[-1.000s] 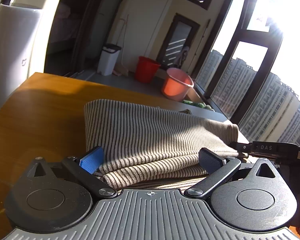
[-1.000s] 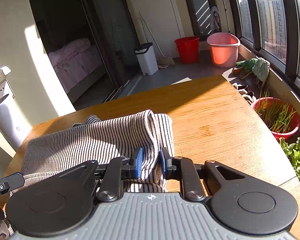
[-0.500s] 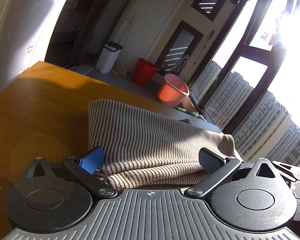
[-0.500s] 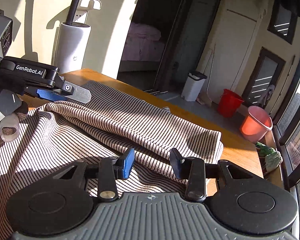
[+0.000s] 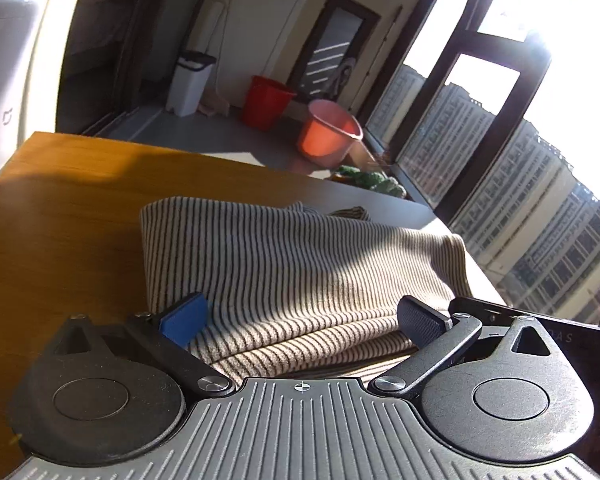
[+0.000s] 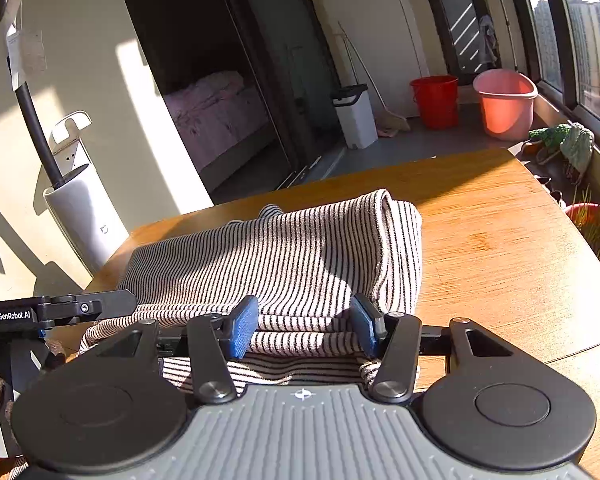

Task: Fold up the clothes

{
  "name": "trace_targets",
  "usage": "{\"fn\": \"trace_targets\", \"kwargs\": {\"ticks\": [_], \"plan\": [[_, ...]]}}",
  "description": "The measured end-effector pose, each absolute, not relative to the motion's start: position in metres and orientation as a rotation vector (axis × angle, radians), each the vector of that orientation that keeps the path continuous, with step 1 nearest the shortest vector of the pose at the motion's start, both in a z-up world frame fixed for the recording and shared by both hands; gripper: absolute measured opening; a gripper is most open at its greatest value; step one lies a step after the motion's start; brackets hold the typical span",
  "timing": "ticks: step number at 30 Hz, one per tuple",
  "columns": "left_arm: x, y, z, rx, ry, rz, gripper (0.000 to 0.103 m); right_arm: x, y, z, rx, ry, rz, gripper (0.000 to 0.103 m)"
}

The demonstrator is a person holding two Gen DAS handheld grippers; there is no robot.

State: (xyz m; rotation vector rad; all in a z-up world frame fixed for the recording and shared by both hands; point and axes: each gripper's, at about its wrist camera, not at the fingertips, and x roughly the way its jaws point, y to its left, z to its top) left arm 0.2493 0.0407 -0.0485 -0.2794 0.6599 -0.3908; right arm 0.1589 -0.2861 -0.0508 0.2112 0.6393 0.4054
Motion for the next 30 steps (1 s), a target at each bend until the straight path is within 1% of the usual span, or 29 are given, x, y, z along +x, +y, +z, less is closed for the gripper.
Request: {"fn": "trace_targets", "kwargs": {"ticks": [1, 4, 7, 13, 16, 19, 24, 25, 26, 27, 29, 30], "plan": [[0.250, 0.037, -0.050, -0.233, 0.656, -0.383, 0.103, 0.156, -0.285, -0.050, 0.193, 0.636, 0.403, 0.052], [0.251, 0.046, -0.031, -0.272, 0.625, -0.382, 0.103, 0.151, -0.290, -0.036, 0.169, 0.601, 0.395, 0.052], [0.263, 0.070, -0.019, -0.336, 0.626, -0.325, 0.103, 0.156, -0.305, -0.023, 0.177, 0.577, 0.363, 0.059], [0.304, 0.093, -0.036, -0.443, 0.782, -0.293, 0.103, 0.189, -0.328, -0.028, 0.271, 0.626, 0.327, 0.061], [0.317, 0.093, -0.046, -0.473, 0.837, -0.296, 0.103, 0.207, -0.329, -0.039, 0.319, 0.665, 0.322, 0.062], [0.323, 0.093, -0.052, -0.464, 0.849, -0.301, 0.103, 0.222, -0.328, -0.050, 0.343, 0.696, 0.309, 0.064], [0.326, 0.090, -0.057, -0.510, 0.840, -0.374, 0.101, 0.246, -0.330, -0.060, 0.388, 0.730, 0.355, 0.065], [0.327, 0.089, -0.058, -0.501, 0.832, -0.378, 0.099, 0.250, -0.327, -0.060, 0.378, 0.737, 0.368, 0.060], [0.329, 0.088, -0.058, -0.481, 0.824, -0.376, 0.091, 0.254, -0.324, -0.060, 0.357, 0.742, 0.374, 0.050], [0.331, 0.086, -0.058, -0.459, 0.817, -0.367, 0.084, 0.257, -0.320, -0.059, 0.327, 0.744, 0.367, 0.044], [0.336, 0.085, -0.059, -0.427, 0.808, -0.343, 0.055, 0.264, -0.315, -0.058, 0.326, 0.739, 0.363, 0.030], [0.339, 0.085, -0.059, -0.418, 0.807, -0.328, 0.046, 0.269, -0.314, -0.057, 0.326, 0.736, 0.364, 0.028]]}}
